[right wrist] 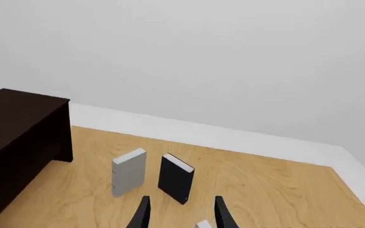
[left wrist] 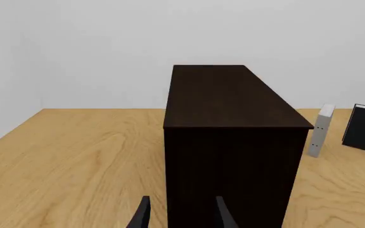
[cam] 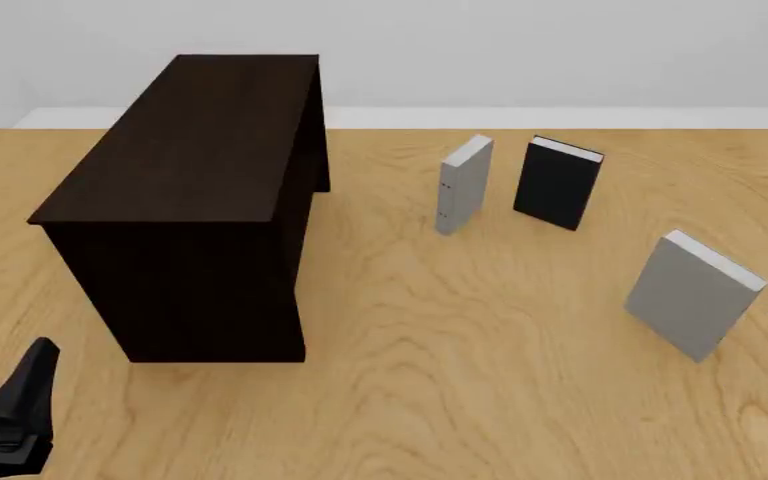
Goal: Pick up the book on the right and place it under the cabinet shelf.
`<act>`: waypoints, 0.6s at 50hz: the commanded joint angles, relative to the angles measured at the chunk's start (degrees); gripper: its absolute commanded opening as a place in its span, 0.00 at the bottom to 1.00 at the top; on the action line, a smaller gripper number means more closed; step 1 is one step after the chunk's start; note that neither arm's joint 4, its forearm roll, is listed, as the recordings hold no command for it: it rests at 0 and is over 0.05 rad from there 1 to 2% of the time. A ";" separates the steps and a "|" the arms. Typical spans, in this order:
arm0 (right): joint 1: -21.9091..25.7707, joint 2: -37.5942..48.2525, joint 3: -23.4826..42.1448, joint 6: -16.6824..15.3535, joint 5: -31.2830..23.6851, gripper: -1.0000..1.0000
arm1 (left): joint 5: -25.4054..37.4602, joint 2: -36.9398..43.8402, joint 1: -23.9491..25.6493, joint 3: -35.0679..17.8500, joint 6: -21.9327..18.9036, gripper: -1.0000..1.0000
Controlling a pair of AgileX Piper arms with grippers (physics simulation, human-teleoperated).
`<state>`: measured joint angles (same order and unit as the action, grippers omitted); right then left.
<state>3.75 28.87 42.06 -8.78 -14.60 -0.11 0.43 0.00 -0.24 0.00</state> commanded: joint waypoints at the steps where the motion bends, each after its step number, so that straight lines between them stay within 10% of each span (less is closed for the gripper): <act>1: 0.22 12.52 11.79 -0.90 -6.53 1.00 | 0.00 0.00 0.00 0.00 0.00 1.00; 30: -2.90 27.25 29.61 -2.42 -25.23 1.00 | 0.00 0.00 0.00 0.00 0.00 1.00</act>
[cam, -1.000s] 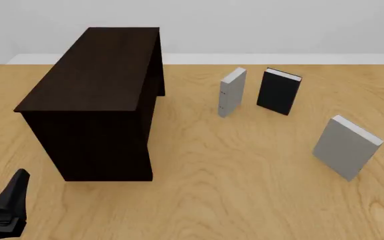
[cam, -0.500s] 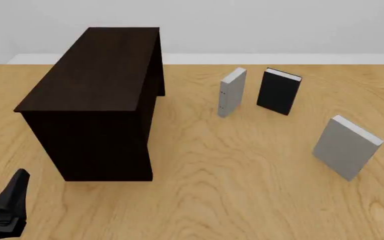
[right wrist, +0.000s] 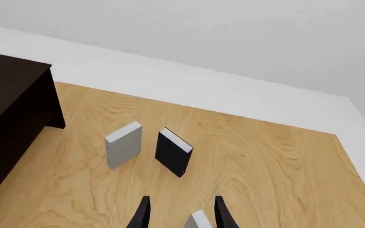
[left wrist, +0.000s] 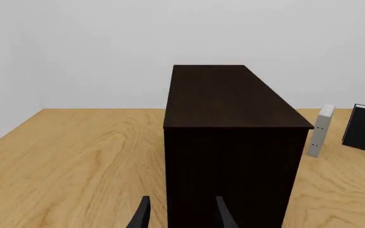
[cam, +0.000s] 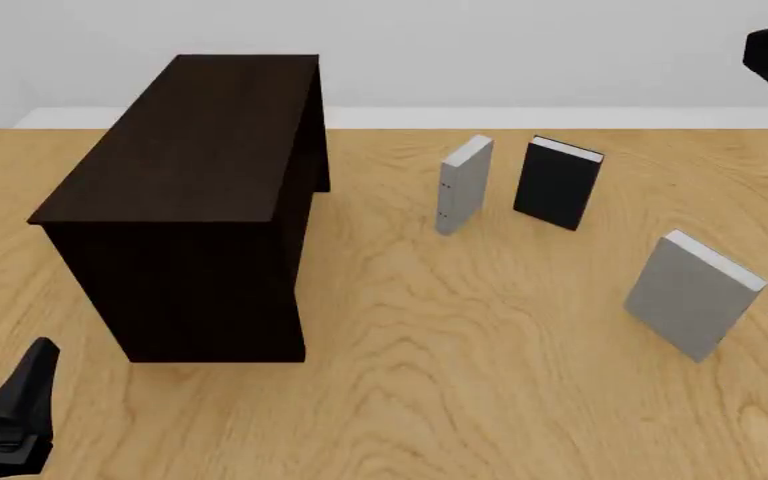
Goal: Pick up the book on the right and place it under the cabinet shelf.
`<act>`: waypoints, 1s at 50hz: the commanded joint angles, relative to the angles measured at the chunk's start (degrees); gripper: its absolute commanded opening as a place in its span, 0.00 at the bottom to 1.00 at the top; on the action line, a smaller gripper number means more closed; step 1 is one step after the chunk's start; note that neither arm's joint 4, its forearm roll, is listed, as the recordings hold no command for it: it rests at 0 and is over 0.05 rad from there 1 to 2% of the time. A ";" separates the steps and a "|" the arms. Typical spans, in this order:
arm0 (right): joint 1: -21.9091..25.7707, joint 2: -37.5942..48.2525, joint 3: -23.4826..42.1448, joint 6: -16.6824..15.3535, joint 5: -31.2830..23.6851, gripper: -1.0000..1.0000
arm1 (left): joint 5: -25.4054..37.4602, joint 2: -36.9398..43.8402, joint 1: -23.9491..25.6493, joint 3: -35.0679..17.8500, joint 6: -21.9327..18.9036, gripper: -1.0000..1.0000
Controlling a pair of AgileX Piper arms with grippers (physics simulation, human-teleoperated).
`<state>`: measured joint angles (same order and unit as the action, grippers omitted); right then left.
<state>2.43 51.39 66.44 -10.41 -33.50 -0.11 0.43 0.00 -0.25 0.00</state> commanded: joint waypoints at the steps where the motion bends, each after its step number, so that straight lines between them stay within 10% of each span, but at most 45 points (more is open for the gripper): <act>1: -1.78 4.98 5.55 -0.80 -6.72 1.00 | 0.00 0.00 0.00 0.00 0.00 1.00; 50: -8.66 16.03 9.40 1.74 -16.49 1.00 | 0.00 0.00 0.00 0.00 0.00 1.00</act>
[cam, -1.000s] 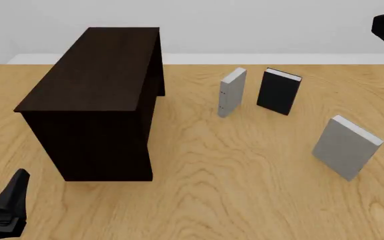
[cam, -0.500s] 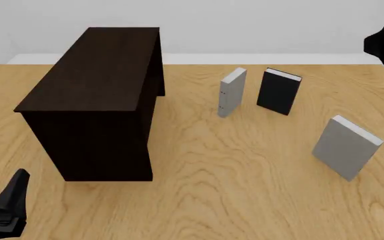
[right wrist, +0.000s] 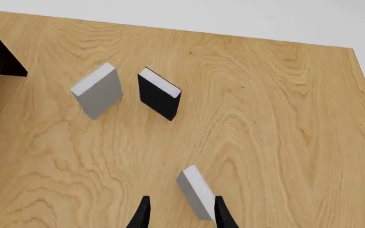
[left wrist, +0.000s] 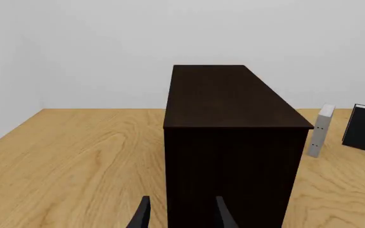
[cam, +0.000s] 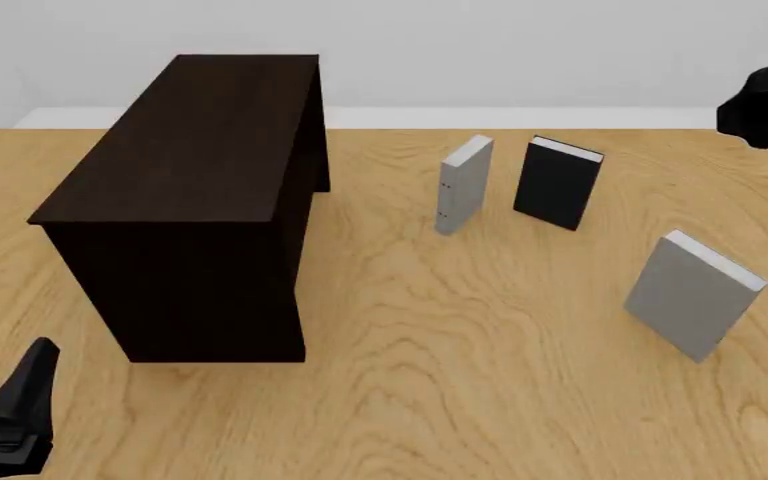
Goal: Pick up the book on the right and place it under the cabinet shelf.
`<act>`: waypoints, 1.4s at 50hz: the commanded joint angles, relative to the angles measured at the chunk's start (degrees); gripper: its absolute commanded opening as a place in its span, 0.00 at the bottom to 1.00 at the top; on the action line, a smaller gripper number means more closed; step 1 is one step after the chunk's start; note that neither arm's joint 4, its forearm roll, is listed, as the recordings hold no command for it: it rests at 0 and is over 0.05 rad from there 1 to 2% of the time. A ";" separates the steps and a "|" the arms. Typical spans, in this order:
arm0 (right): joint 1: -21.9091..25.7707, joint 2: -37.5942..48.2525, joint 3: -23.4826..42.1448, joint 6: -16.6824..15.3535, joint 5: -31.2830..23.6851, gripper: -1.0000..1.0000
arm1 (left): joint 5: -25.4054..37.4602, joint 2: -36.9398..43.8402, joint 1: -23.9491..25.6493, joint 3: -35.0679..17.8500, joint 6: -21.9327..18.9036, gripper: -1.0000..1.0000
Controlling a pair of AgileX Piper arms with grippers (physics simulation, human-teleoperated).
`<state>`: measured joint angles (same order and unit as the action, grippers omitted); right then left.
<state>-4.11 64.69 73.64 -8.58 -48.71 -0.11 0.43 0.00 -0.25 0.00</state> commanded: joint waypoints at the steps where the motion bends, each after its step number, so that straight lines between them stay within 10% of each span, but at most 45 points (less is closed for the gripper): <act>1: -2.32 3.08 2.45 0.00 -1.33 1.00 | 0.00 0.00 0.00 0.00 0.00 1.00; 70: -8.49 22.81 0.95 -5.80 -0.84 1.00 | 0.00 0.00 0.00 0.00 0.00 1.00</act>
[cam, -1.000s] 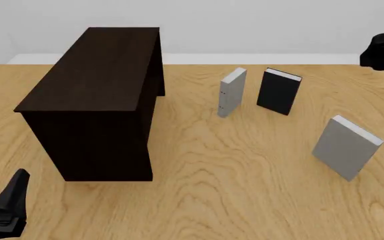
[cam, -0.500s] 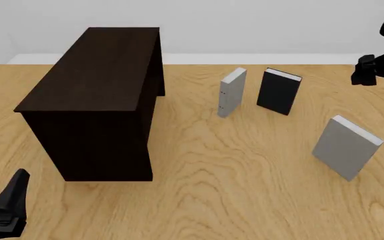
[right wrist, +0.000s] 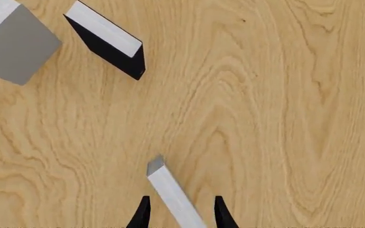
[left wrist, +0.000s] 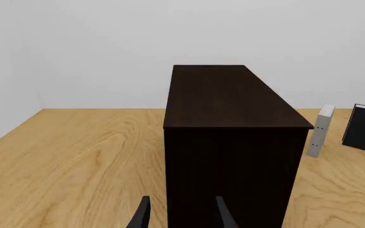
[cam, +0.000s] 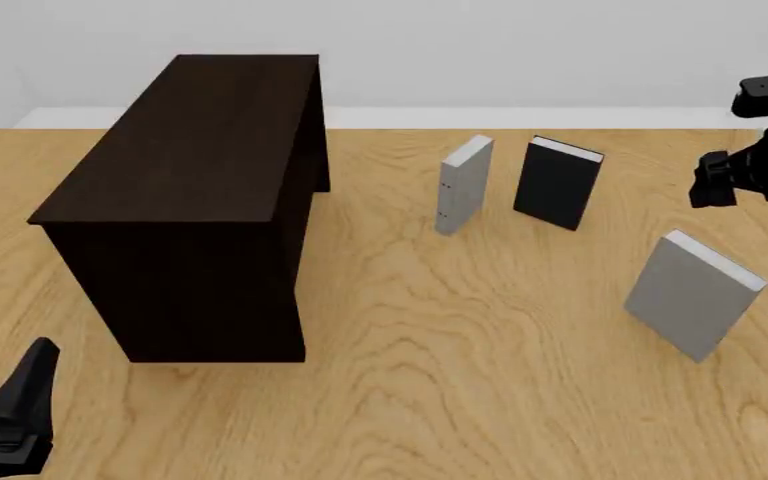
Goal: Pick up the book on the right and place it under the cabinet shelf.
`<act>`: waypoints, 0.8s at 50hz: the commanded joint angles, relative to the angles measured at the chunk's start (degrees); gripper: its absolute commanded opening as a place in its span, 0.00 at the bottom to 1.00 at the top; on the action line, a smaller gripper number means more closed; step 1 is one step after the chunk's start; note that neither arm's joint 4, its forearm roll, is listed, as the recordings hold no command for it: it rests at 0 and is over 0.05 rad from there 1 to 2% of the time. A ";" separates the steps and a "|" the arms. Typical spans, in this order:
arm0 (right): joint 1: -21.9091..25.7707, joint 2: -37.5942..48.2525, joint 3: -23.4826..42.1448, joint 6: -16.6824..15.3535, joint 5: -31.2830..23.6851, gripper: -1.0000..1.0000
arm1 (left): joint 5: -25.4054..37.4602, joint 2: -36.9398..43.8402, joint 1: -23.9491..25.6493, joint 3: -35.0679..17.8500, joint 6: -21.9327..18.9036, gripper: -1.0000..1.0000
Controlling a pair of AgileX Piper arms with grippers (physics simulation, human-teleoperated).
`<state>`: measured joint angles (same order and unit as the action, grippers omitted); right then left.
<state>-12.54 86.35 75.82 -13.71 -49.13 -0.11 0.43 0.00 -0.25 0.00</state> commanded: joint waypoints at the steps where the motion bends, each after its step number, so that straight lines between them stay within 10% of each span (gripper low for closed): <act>1: -0.17 1.23 -1.23 -0.79 -0.45 1.00 | 0.00 0.00 0.00 0.00 0.00 1.00; 40: -0.57 4.86 -4.89 -2.27 -0.83 1.00 | 0.00 0.00 0.00 0.00 0.00 1.00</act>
<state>-13.37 90.46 72.03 -15.87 -49.85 -0.11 0.43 0.00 -0.25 0.00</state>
